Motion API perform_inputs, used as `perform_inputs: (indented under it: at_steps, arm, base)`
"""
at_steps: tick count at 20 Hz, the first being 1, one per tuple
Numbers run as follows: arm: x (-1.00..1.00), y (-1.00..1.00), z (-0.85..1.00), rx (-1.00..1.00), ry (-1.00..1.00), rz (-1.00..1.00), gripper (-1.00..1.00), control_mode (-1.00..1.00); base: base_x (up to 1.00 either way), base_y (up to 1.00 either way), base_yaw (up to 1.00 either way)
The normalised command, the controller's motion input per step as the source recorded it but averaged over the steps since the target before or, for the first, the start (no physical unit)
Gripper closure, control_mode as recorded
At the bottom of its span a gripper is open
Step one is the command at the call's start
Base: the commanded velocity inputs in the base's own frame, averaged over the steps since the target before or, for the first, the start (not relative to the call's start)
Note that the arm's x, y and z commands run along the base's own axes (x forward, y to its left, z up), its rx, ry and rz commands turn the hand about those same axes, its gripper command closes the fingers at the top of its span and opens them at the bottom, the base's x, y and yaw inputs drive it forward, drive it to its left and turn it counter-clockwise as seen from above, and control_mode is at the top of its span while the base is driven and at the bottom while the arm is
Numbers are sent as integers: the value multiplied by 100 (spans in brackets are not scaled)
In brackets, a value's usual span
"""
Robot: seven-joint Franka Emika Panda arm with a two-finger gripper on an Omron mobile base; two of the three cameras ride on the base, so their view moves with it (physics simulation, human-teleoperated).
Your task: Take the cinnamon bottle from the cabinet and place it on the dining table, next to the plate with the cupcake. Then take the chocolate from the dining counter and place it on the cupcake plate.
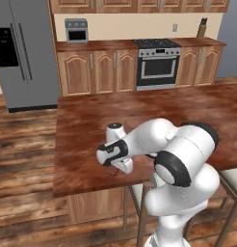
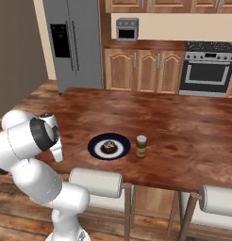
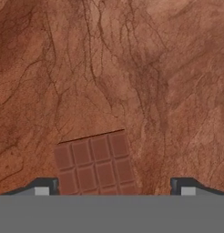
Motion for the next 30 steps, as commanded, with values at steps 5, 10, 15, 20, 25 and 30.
perform_inputs:
  at_steps: [5,10,15,20,25,30]
  arm:
    - [0,2,-32,0,0,0,-100,-100]
    - [-6,1,-46,0,0,-1,100,-100]
    - [-29,-13,-55,1,0,0,100,-100]
    - [-22,-28,-23,3,-5,-1,100,-100]
    - [-5,-32,20,9,-10,-2,100,-100]
    - [0,-34,37,9,-1,0,100,-100]
  base:
    - [0,0,0]
    - [0,0,0]
    - [0,0,0]
    - [0,0,0]
    - [0,0,0]
    - [0,0,0]
